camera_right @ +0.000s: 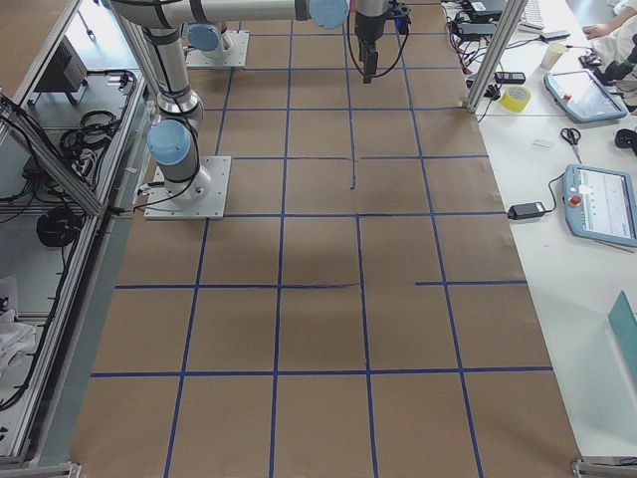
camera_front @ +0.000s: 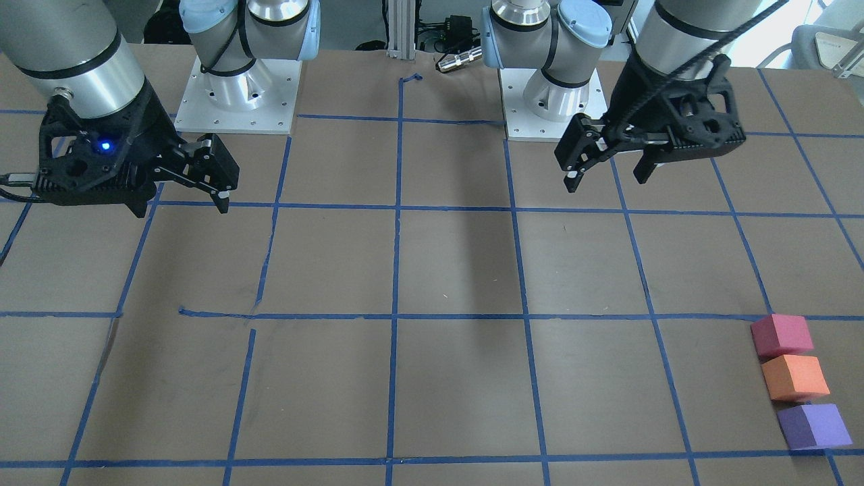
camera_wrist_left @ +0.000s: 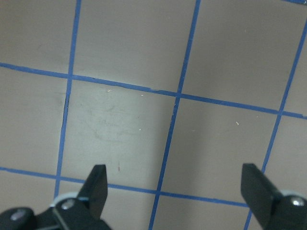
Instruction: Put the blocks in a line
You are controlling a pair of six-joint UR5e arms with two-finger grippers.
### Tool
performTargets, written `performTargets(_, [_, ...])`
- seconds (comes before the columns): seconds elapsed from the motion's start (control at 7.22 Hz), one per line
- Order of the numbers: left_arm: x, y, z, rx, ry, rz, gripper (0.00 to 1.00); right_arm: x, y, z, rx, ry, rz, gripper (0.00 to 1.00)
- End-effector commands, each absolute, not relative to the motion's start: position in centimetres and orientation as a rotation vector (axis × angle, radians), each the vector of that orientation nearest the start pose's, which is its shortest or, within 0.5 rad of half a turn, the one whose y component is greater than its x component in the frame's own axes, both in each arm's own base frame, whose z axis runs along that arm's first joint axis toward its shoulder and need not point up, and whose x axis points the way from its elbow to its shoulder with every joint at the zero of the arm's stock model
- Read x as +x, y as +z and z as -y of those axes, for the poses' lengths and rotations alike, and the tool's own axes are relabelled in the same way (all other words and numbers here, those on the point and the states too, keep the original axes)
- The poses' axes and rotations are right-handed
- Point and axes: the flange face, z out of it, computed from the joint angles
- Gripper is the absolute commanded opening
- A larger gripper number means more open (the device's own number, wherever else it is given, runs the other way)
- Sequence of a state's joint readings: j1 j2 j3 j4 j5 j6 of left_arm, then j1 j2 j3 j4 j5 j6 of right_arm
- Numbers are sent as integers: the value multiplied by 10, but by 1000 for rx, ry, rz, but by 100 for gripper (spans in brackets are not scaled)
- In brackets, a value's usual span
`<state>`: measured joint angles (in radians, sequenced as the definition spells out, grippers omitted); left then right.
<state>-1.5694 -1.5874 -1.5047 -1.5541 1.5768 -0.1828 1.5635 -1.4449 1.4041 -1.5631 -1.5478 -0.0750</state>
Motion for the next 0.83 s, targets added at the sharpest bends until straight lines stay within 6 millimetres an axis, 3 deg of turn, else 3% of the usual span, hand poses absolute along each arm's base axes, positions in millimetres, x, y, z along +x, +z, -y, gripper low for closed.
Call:
performTargets(0.0, [-157,504,490,-231,-90,-3116,100,131,503,549,-104,-52,-3121,100])
performTargets(0.28, [-156,508,485,-224,-98,-3114,100,123,506,552,-92,-86,-3157,100])
performTargets(0.69, [-156,505,483,-224,-88,-3113,100,126,509,549,-87,-89,-3155,100])
